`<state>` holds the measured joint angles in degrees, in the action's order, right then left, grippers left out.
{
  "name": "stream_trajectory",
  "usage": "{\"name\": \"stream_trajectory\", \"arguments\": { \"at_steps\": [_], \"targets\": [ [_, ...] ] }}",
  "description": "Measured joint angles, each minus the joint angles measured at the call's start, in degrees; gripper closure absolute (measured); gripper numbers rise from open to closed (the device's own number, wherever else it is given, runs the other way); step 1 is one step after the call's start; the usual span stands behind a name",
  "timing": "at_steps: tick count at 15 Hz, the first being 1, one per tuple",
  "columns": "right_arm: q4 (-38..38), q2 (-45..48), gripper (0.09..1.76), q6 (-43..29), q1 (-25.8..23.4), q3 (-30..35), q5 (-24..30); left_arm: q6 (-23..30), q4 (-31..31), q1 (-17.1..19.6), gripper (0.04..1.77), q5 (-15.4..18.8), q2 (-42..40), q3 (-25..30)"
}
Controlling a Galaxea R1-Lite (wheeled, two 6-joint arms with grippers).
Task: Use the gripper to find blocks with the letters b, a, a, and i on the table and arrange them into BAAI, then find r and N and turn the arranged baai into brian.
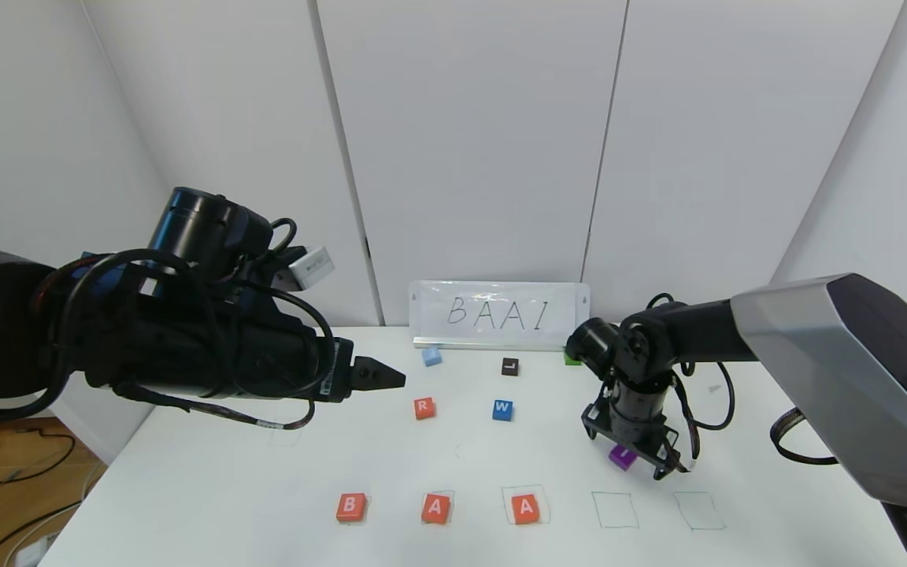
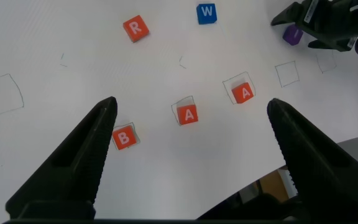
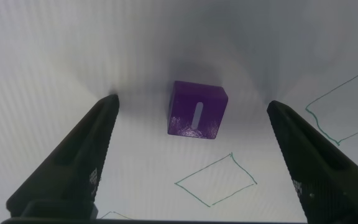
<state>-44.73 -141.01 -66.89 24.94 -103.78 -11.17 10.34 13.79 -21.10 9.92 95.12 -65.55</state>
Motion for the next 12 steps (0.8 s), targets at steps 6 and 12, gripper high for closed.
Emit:
{"name": "stream_trajectory", "arguments": {
  "at_steps": [6,12],
  "targets": [
    [0.0,-0.1,0.99,0.0,0.1,0.0,0.0,0.0,0.0,0.0,0.09,0.0,0.0,0.0],
    [0.0,-0.1,1.31,0.0,0.1,0.0,0.0,0.0,0.0,0.0,0.09,0.0,-0.1,0.0]
  ]
}}
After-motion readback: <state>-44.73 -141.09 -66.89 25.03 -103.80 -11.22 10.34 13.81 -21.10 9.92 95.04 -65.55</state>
